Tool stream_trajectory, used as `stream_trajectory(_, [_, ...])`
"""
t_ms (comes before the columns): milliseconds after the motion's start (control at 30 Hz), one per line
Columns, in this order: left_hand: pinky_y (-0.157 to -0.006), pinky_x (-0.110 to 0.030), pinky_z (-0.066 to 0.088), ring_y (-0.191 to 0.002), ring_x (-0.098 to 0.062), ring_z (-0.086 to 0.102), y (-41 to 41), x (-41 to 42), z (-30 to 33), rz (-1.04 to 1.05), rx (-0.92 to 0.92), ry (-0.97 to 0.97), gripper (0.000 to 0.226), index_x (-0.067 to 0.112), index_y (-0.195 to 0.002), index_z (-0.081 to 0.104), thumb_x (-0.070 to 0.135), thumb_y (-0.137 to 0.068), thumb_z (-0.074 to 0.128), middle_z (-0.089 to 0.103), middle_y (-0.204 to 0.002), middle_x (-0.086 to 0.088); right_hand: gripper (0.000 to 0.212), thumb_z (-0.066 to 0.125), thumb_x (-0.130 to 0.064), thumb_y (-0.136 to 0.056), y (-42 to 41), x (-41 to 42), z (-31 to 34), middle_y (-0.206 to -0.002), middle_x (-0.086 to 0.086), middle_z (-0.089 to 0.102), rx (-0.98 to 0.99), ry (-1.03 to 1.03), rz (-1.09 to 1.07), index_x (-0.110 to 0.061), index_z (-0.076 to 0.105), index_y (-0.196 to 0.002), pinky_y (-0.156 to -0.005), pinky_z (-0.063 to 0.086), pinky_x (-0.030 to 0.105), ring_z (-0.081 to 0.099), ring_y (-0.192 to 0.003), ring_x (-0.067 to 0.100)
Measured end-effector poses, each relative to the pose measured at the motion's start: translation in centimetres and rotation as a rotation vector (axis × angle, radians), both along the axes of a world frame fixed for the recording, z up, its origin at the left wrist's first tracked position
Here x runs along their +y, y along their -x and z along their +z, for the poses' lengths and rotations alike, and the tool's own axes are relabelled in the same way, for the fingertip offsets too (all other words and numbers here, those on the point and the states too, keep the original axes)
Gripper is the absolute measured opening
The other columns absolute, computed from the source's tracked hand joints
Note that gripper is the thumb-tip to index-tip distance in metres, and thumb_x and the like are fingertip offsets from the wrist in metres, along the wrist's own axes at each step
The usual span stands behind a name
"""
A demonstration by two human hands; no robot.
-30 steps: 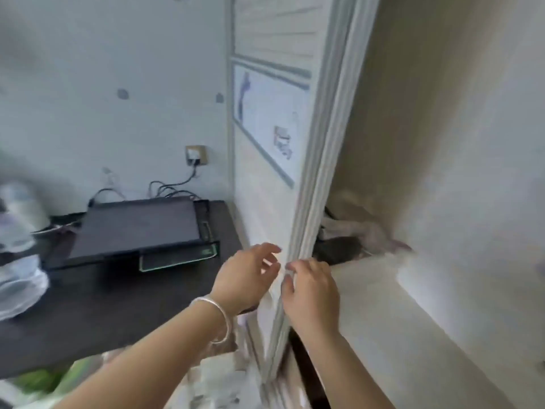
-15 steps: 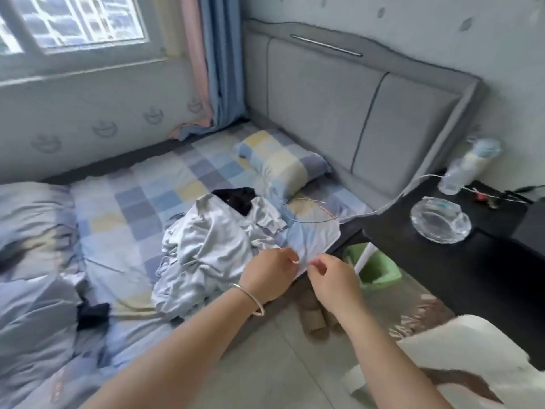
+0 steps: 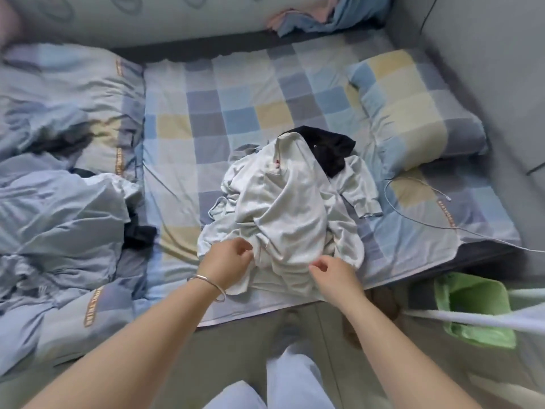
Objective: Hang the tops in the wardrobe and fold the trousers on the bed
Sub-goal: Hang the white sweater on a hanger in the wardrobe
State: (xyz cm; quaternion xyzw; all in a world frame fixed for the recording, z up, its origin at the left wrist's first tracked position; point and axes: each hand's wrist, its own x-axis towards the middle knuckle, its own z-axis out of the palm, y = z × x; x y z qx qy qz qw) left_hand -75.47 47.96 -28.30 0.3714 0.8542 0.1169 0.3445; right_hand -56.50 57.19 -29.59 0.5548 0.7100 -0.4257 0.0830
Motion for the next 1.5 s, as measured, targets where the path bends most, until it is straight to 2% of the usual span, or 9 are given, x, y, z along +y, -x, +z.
stream_trajectory(300, [-0.089, -0.025, 0.038, -0.115, -0.022, 0.053, 9.4, 13.8, -12.1, 0.123, -0.065, 0.068, 0.025, 0.02, -0.108, 0.068, 0.023, -0.09, 0.05, 0.065, -0.118, -0.001, 0.02, 0.049, -0.026, -0.089, 6.1, 13.0, -12.2, -0.088, 0.004, 0.066, -0.135, 0.094, 0.09, -0.014, 0.063, -0.083, -0.077, 0.049, 0.036, 0.059, -0.088, 0.024])
stream_trajectory(433, [-0.071, -0.019, 0.022, -0.121, -0.018, 0.047, 11.8, 19.1, -19.6, 0.338, -0.134, 0.06, 0.034, 0.02, -0.121, 0.06, 0.03, -0.088, 0.054, 0.062, -0.123, -0.002, 0.016, 0.052, -0.025, -0.089, 7.6, 16.6, -17.5, -0.091, -0.002, 0.068, -0.134, 0.069, 0.054, -0.02, 0.067, -0.089, -0.082, 0.048, 0.032, 0.059, -0.092, 0.019])
stream_trajectory(633, [-0.094, -0.031, 0.037, -0.123, -0.027, 0.049, 15.0, 21.3, -27.1, 0.429, -0.123, 0.021, 0.063, 0.012, -0.135, 0.042, 0.036, -0.082, 0.066, 0.056, -0.127, -0.01, 0.016, 0.055, -0.024, -0.087, 10.2, 18.0, -22.9, -0.076, -0.009, 0.065, -0.092, 0.12, -0.007, -0.028, 0.064, -0.074, -0.073, 0.046, 0.027, 0.061, -0.083, 0.016])
stream_trajectory(767, [-0.07, -0.033, 0.04, -0.096, -0.032, 0.059, 13.0, 21.0, -24.5, 0.133, -0.033, -0.085, 0.028, 0.013, -0.1, 0.059, 0.032, -0.08, 0.054, 0.066, -0.094, -0.012, 0.012, 0.054, -0.021, -0.091, 13.7, 18.3, -21.6, -0.077, -0.003, 0.065, 0.197, 0.327, -0.293, -0.022, 0.064, -0.086, -0.063, 0.044, 0.022, 0.059, -0.07, 0.014])
stream_trajectory(933, [-0.073, -0.035, 0.046, -0.091, -0.028, 0.061, 6.6, 18.5, -19.0, -0.368, -0.084, -0.194, 0.048, 0.039, -0.121, 0.047, 0.035, -0.076, 0.034, 0.069, -0.099, -0.003, 0.031, 0.068, -0.039, -0.08, 17.2, 19.4, -17.7, -0.084, 0.004, 0.066, 0.371, 0.572, -0.466, -0.011, 0.065, -0.092, -0.078, 0.05, 0.034, 0.064, -0.083, 0.021])
stream_trajectory(1133, [-0.08, -0.02, 0.047, -0.092, -0.002, 0.062, 6.0, 17.2, -13.7, -0.182, -0.344, -0.229, 0.03, 0.054, -0.116, 0.053, 0.048, -0.087, 0.047, 0.07, -0.098, 0.016, 0.033, 0.06, -0.018, -0.087, 16.4, 18.8, -14.3, -0.098, 0.016, 0.064, 0.321, 0.554, -0.774, 0.003, 0.057, -0.112, -0.071, 0.052, 0.035, 0.063, -0.082, 0.027])
stream_trajectory(1233, [-0.08, -0.029, 0.048, -0.093, -0.009, 0.062, 7.3, 17.3, -9.5, -0.239, -0.153, -0.247, 0.036, 0.047, -0.116, 0.054, 0.045, -0.08, 0.051, 0.068, -0.097, 0.012, 0.015, 0.058, -0.012, -0.09, 16.2, 18.8, -9.7, -0.082, 0.014, 0.065, 0.464, 0.621, -0.689, 0.002, 0.063, -0.094, -0.06, 0.051, 0.028, 0.062, -0.071, 0.023])
stream_trajectory(1367, [-0.074, -0.032, 0.05, -0.101, -0.018, 0.055, 7.6, 19.1, -2.3, -0.154, 0.274, -0.407, 0.067, 0.03, -0.135, 0.04, 0.036, -0.071, 0.057, 0.049, -0.114, 0.004, 0.017, 0.062, -0.014, -0.086, 17.2, 18.8, -2.0, -0.094, 0.012, 0.071, 0.585, 0.371, -0.609, -0.001, 0.068, -0.095, -0.082, 0.053, 0.039, 0.066, -0.087, 0.025])
stream_trajectory(1500, [-0.076, -0.022, 0.04, -0.105, -0.02, 0.059, 6.1, 21.2, 7.0, -0.182, 0.272, -0.584, 0.059, 0.024, -0.133, 0.045, 0.026, -0.073, 0.041, 0.057, -0.12, 0.004, 0.01, 0.063, -0.017, -0.087, 16.7, 17.5, 8.8, -0.079, -0.004, 0.073, 0.738, 0.103, -0.399, -0.018, 0.07, -0.08, -0.076, 0.053, 0.026, 0.068, -0.08, 0.011])
